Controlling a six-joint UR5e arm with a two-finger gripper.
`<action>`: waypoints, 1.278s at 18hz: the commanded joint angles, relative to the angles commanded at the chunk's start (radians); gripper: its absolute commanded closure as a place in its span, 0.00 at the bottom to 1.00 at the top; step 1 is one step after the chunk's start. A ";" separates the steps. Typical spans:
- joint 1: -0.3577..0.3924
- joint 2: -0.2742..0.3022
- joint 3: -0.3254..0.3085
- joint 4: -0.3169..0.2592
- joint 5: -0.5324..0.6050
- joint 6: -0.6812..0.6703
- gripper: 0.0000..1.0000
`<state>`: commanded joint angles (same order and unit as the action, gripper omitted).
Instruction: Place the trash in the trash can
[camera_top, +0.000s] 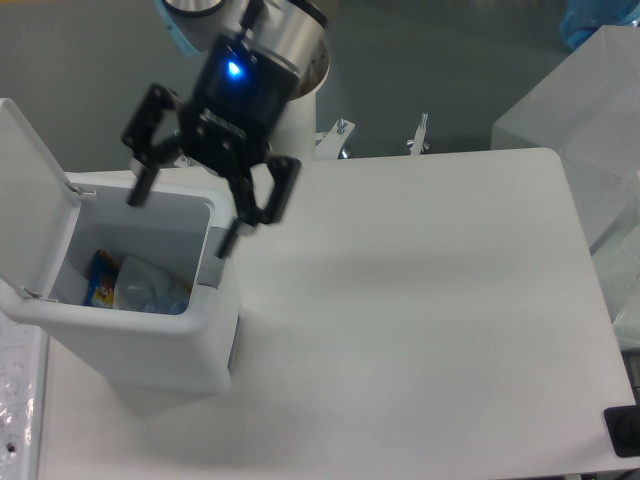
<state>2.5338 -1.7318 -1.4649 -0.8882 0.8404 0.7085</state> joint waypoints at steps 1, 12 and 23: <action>0.022 -0.018 0.002 0.003 0.018 0.026 0.00; 0.111 -0.209 0.011 0.003 0.480 0.364 0.00; 0.117 -0.265 0.038 -0.248 0.709 0.578 0.00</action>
